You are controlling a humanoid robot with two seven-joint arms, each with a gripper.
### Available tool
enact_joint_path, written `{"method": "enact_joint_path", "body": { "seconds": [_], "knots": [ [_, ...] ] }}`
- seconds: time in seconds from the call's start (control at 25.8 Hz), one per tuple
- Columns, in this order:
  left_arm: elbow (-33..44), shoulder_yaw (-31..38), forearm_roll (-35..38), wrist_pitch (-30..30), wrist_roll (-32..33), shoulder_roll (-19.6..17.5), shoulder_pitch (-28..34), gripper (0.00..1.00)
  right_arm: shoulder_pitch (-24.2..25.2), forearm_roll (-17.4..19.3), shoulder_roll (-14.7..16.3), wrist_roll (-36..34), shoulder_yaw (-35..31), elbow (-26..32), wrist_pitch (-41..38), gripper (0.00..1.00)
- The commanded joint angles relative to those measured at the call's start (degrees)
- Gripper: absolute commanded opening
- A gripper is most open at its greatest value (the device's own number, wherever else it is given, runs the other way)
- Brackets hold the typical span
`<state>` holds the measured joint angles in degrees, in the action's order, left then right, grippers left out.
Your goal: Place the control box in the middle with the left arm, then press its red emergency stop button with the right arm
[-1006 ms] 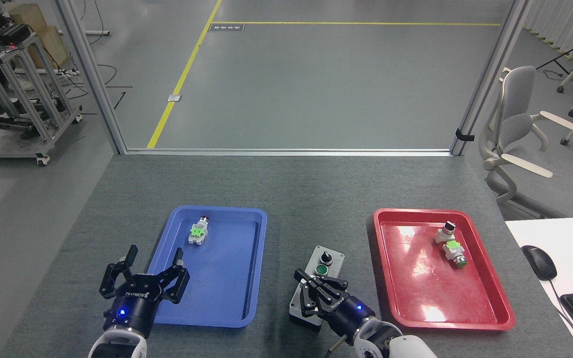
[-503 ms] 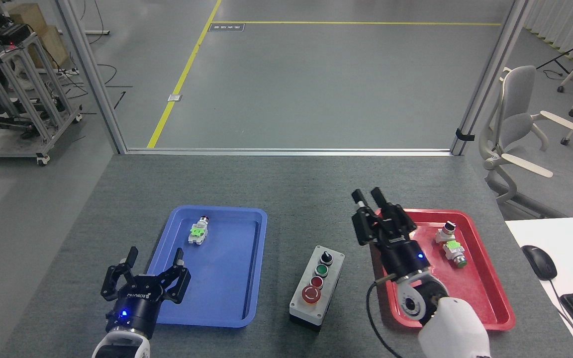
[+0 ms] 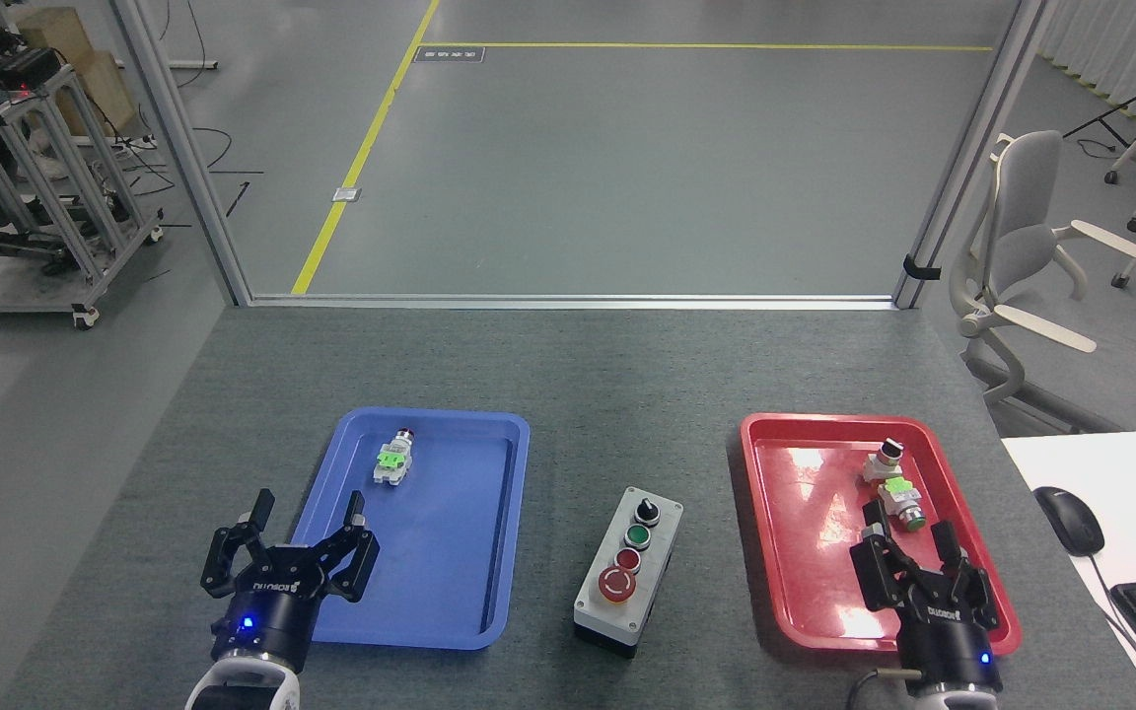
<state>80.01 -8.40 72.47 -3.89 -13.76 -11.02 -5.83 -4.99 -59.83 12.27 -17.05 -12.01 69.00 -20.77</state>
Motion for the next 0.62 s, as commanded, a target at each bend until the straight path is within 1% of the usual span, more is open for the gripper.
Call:
{"method": "enact_joint_path", "body": {
  "seconds": [0.0,0.04,0.23,0.39,0.46,0.58],
  "knots": [
    [-1.2,0.1,-0.3,-0.4,0.0,0.2,-0.2,1.0,1.3,-0.4,-0.1,0.3,-1.0,1.2,0.2,1.0],
    [-2.1,0.1,-0.7,-0.4,-0.1,0.3,-0.2,1.0,1.2,-0.4,-0.1,0.3,-1.0,1.6,0.1,1.0],
    [-2.2,0.8,-0.8,-0.3,1.0,0.4,-0.2,1.0,0.9,-0.6,0.5,0.3,-1.2,1.7,1.2,1.0],
    [-2.2,1.0,-1.5,-0.2,0.1,1.4,-0.2,1.0,0.5,-0.8,0.7,0.3,-1.2,1.7,1.3,1.0],
    [-2.6,2.6,-1.5,-0.3,0.1,1.4,-0.1,1.0,0.3,-0.9,0.8,0.4,-1.2,1.7,1.3,1.0],
    [-2.9,5.9,-2.0,0.4,0.1,1.3,-0.1,1.0,-0.5,-0.8,2.0,0.3,-1.0,1.1,1.4,1.0]
  ]
}}
